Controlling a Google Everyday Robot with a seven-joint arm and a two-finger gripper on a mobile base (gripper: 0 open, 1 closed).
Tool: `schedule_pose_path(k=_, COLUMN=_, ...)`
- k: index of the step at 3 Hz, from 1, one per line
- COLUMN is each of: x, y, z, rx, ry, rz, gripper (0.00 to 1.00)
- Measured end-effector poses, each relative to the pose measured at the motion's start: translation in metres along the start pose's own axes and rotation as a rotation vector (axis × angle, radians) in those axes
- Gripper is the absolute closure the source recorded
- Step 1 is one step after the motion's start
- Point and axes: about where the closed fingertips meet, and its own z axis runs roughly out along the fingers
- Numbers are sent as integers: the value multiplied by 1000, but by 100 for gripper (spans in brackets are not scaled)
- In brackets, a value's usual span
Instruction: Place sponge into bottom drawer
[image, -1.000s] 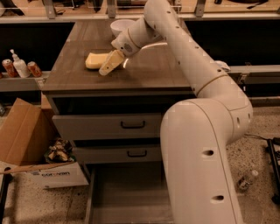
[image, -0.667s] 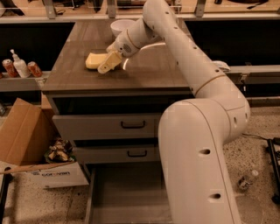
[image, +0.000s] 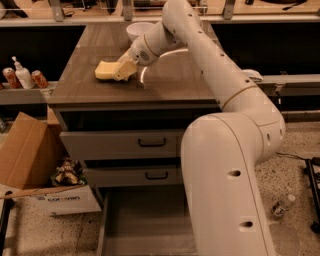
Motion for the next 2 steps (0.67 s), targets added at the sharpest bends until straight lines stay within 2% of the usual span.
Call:
schedule_pose_path(k=1, x=-16, y=14, z=-36, rx=41, ry=-38, rz=-59, gripper=100)
schedule_pose_path(k=2, x=-11, y=56, z=-60, rx=37, ry=-25, rz=-74, gripper=100)
